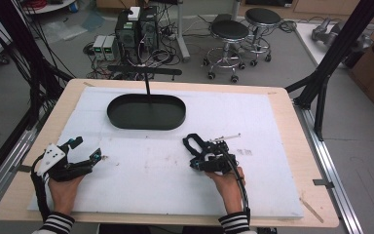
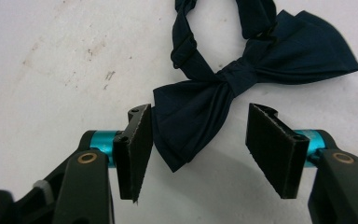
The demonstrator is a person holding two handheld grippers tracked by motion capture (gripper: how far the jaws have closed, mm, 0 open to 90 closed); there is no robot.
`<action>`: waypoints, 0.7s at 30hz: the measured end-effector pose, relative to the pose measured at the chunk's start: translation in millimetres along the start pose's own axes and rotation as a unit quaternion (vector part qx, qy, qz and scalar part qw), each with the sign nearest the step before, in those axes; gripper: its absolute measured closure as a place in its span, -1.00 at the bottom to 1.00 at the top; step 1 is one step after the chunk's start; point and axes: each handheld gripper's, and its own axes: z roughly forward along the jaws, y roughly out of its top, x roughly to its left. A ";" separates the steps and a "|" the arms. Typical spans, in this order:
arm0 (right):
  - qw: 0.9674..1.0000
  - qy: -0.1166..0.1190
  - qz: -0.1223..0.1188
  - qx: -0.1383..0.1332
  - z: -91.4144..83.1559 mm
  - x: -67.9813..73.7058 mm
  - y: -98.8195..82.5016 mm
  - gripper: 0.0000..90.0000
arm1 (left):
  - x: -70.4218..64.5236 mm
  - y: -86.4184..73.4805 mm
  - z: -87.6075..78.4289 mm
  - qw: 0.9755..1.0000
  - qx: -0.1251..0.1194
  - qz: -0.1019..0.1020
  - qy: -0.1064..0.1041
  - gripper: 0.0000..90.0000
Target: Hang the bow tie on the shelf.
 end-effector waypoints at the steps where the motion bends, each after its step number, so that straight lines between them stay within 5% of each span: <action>1: 1.000 0.000 0.003 0.002 0.9 -0.1 -0.1 -0.05 | 0.0 0.0 0.0 1.000 0.000 0.000 0.000 -0.65; 10: 0.999 0.022 0.022 0.008 6.2 -1.9 -1.4 0.11 | 0.1 0.0 0.0 1.000 0.000 0.000 0.000 -0.65; 21: 1.000 0.017 0.018 0.014 6.9 -0.7 -0.8 0.46 | 0.1 0.0 0.0 1.000 0.000 0.000 0.000 -0.65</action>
